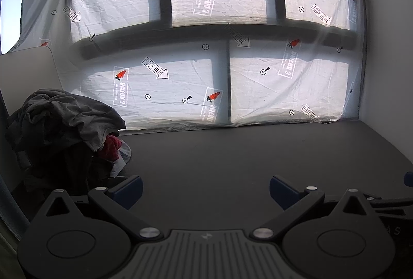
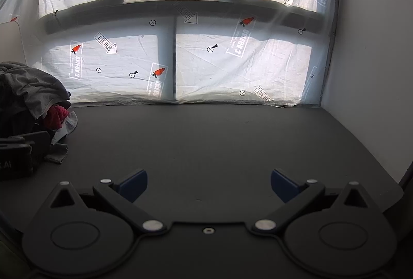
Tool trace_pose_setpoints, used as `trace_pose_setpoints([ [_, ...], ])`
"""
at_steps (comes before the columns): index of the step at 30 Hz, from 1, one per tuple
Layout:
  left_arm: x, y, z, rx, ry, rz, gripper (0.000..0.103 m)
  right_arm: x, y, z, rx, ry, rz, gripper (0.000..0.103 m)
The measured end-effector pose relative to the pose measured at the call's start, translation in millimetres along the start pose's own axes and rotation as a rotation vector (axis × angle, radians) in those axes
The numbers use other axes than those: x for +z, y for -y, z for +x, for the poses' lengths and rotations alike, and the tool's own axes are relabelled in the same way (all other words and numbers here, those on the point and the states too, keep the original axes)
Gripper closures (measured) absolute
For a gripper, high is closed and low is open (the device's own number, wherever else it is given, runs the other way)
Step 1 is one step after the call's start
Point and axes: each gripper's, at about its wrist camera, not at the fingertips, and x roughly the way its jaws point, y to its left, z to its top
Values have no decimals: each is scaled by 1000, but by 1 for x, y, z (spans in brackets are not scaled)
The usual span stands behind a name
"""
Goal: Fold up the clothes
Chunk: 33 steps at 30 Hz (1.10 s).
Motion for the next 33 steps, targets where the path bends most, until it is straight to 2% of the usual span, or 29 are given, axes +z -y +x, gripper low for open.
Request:
trace_pose_setpoints([
  [33,4,-10,12,-15,-10,-13,0,2,-4,7,2,3,-20,0],
])
